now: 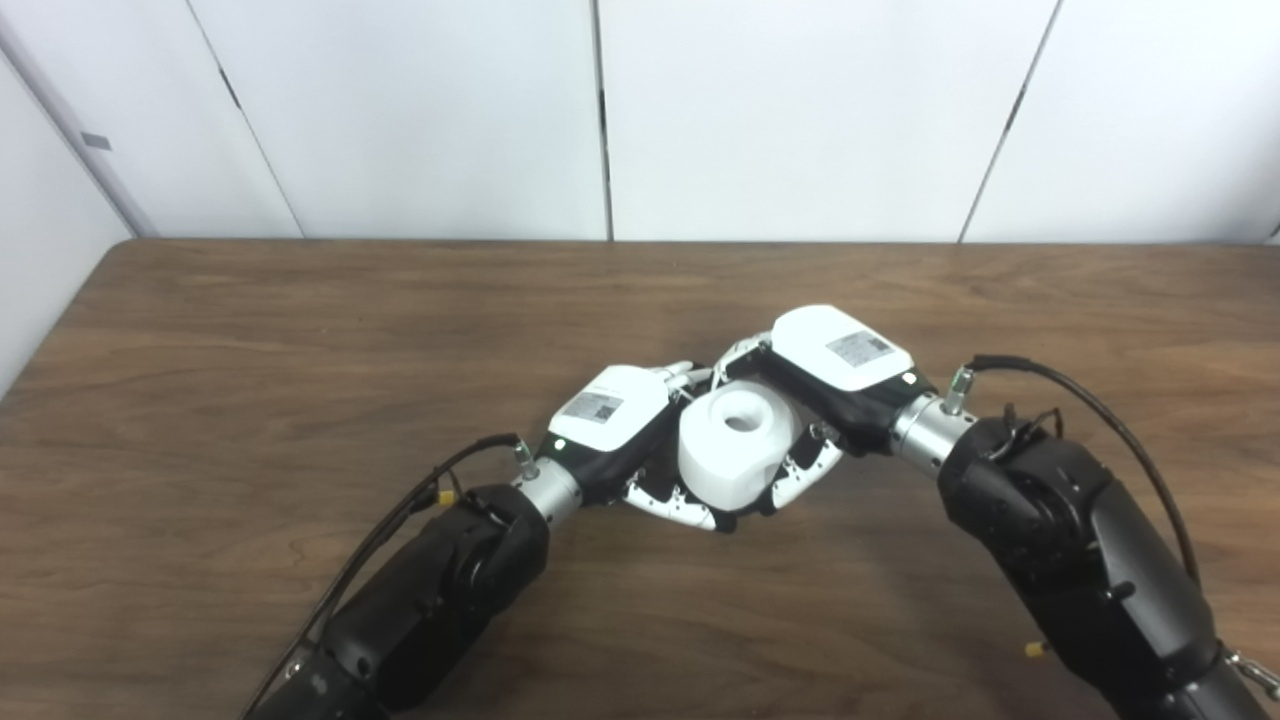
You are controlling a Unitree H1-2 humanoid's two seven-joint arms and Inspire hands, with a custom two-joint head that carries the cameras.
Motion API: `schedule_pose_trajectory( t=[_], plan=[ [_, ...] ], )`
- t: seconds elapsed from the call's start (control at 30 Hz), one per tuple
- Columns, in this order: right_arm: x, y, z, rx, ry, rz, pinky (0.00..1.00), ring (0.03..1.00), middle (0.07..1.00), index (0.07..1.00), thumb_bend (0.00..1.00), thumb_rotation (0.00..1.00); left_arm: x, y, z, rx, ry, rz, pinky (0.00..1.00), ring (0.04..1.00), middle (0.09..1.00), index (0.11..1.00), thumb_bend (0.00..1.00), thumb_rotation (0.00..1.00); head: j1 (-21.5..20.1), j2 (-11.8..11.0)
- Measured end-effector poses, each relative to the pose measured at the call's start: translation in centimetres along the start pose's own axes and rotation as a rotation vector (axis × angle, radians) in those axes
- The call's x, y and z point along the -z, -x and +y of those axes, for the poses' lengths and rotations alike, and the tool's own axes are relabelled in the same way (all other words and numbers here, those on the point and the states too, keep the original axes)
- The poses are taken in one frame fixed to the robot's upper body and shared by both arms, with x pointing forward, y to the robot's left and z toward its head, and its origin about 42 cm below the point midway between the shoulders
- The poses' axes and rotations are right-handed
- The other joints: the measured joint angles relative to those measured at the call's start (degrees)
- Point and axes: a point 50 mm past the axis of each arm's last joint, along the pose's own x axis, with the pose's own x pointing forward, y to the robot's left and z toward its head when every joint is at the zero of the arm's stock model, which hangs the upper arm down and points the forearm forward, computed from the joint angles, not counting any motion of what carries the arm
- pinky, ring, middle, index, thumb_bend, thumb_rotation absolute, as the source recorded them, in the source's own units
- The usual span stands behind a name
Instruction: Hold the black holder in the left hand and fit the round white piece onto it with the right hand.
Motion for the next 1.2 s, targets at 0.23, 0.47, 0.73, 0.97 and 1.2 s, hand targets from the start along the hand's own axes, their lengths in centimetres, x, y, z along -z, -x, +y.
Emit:
schedule_pose_trajectory(
  t=[0.23,0.47,0.73,0.97,1.2],
  plan=[
    [0.13,-0.1,0.2,0.008,0.011,-0.014,0.77,0.74,0.71,0.482,0.52,0.14,-0.28,0.16,0.12,0.005,0.002,0.004,0.91,0.94,0.922,0.485,0.52,0.07,-0.3,0.4],
    [0.23,-0.07,0.21,0.009,0.016,-0.019,0.78,0.746,0.712,0.483,0.52,0.14,-0.27,0.22,0.21,0.012,0.0,0.006,0.89,0.931,0.918,0.484,0.52,0.07,-0.5,0.6],
    [0.44,0.04,0.25,0.012,0.032,-0.034,0.77,0.743,0.709,0.483,0.52,0.14,-0.23,0.25,0.21,0.012,0.006,0.006,0.89,0.929,0.918,0.484,0.52,0.07,-0.9,0.6],
    [0.52,0.15,0.27,0.015,0.035,-0.038,0.77,0.737,0.703,0.482,0.52,0.14,-0.28,0.26,0.24,0.015,0.006,0.004,0.89,0.925,0.917,0.484,0.52,0.07,-0.9,1.0],
    [0.8,0.36,0.2,0.01,0.045,-0.035,0.76,0.738,0.704,0.482,0.52,0.14,-0.32,0.26,0.23,0.018,0.006,0.004,0.89,0.924,0.917,0.484,0.52,0.07,-0.9,1.2]
  ],
)
